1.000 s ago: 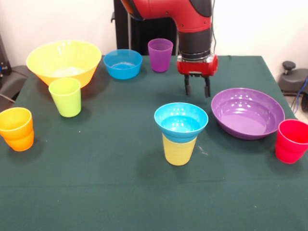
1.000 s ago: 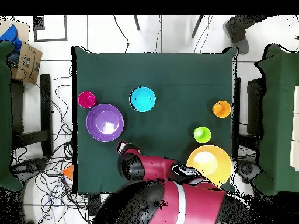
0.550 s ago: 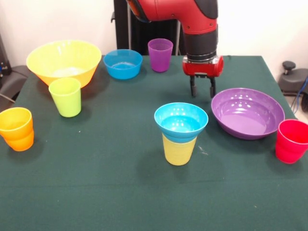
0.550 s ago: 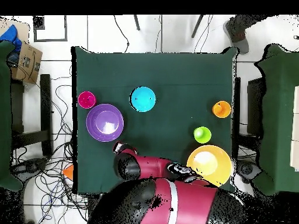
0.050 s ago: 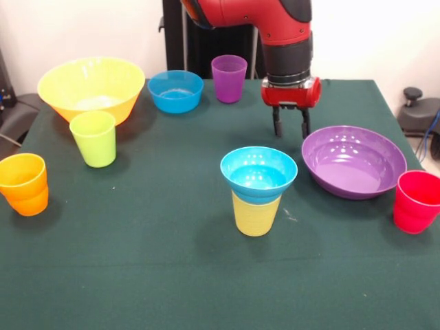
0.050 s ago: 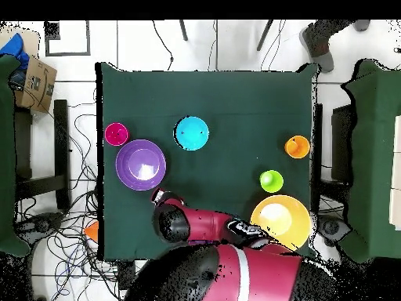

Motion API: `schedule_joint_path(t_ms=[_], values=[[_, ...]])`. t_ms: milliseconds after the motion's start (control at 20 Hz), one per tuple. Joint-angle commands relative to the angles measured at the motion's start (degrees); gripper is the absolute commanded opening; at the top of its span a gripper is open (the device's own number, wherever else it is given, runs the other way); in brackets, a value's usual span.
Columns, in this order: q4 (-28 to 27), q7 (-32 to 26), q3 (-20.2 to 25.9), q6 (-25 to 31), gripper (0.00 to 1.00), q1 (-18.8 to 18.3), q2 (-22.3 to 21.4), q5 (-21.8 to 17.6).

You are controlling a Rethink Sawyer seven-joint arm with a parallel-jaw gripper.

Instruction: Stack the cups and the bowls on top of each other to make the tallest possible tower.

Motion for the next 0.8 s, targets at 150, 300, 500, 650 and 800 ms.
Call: schedule_joint_path(t_ms=[150, 300, 500, 650, 800], values=[[1.1, 13.2, 6.2, 0.3, 1.0, -1.9, -1.1, 4.0], [1.1, 13.0, 6.3, -0.9, 1.0, -2.1, -0.3, 3.6], [2.2, 12.8, 7.1, -0.7, 1.0, -3.4, -1.4, 3.3], [3.2, 13.0, 7.6, -0.5, 1.0, -4.0, -2.7, 3.3], [3.7, 13.1, 8.3, -0.9, 1.0, -4.5, -2.8, 3.4]])
